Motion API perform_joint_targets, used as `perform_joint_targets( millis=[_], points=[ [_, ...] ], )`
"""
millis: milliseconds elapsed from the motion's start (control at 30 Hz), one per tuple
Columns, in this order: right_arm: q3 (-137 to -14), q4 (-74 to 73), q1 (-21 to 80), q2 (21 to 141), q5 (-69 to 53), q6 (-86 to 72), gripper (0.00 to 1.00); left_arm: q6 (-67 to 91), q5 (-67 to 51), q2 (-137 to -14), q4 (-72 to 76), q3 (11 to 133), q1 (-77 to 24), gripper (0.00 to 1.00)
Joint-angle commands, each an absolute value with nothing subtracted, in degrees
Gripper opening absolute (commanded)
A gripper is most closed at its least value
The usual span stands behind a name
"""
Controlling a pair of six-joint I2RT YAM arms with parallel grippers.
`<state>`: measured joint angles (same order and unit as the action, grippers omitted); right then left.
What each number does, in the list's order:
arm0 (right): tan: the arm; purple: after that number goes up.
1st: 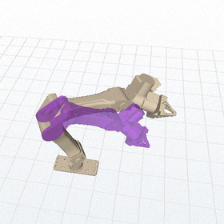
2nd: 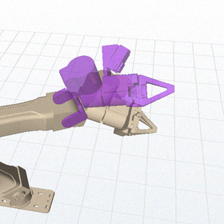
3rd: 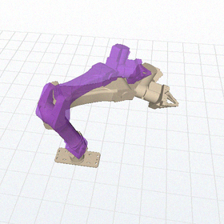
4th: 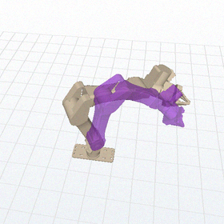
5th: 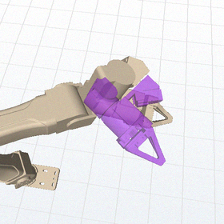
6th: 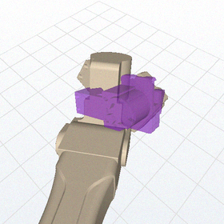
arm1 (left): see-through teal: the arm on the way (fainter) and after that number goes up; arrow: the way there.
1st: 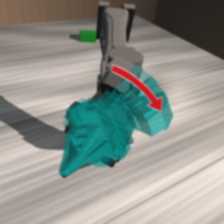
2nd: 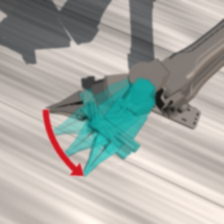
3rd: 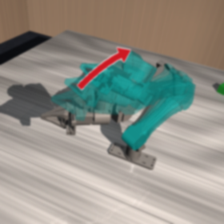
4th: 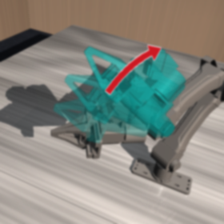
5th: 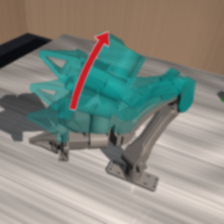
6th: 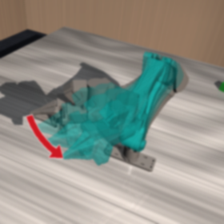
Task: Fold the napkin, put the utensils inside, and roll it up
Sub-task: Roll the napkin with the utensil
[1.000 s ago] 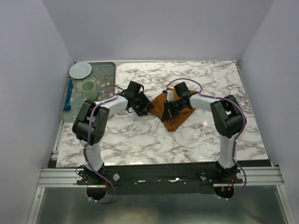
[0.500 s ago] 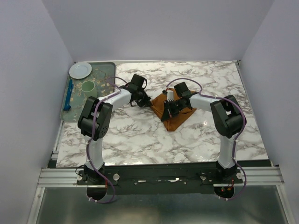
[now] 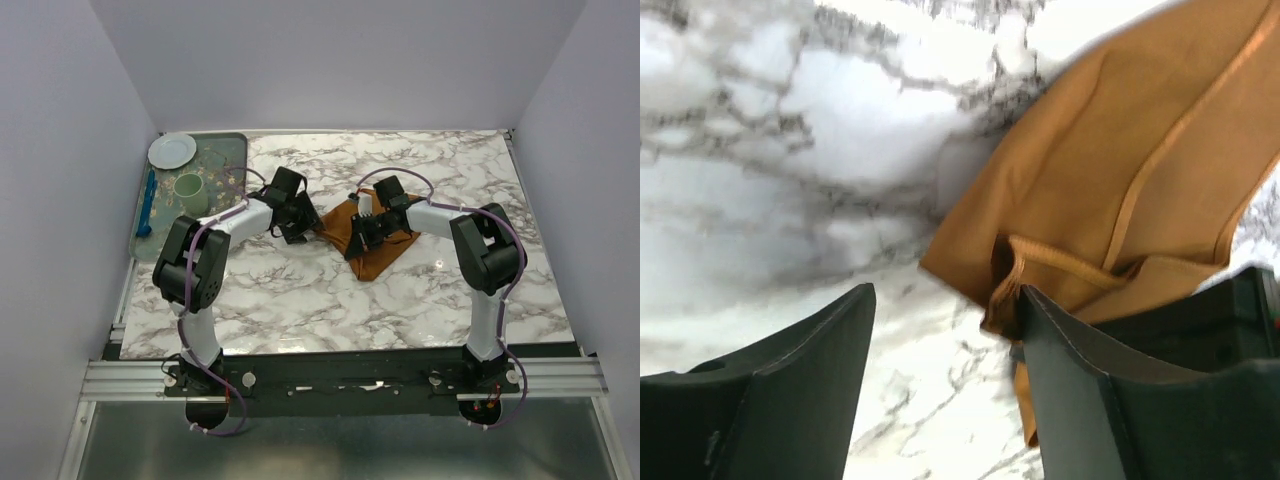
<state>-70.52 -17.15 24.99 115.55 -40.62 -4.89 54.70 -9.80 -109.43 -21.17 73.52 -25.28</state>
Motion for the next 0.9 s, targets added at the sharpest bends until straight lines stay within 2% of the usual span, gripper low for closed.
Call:
perform_joint_targets(
  millis=[0,100,367,733,867],
  points=[
    [-69.6,-17.8,24.1,118.2,-37.8,-4.6,0.01,54.2,-12.7,-101.0,-12.8,65.8,-26.1,0.74],
    [-69.8,-17.8,24.0,118.4,-38.4,-4.6,0.00,54.0,-13.5,-98.6,-8.8,63.0,-27.7,0.85],
    [-69.3,-17.7,23.9,118.0,-37.7,-4.5,0.01,60.2,-11.9,-104.0,-10.6,67.3,-31.6,0.87],
    [-68.9,-17.2,23.9,117.4,-36.9,-4.9,0.01,66.7,-8.6,-112.1,-13.4,73.1,-32.2,0.76],
    [-68.1,-16.3,23.9,116.5,-35.6,-5.5,0.04,67.2,-9.4,-114.0,-13.0,74.0,-32.2,0.59]
  ],
)
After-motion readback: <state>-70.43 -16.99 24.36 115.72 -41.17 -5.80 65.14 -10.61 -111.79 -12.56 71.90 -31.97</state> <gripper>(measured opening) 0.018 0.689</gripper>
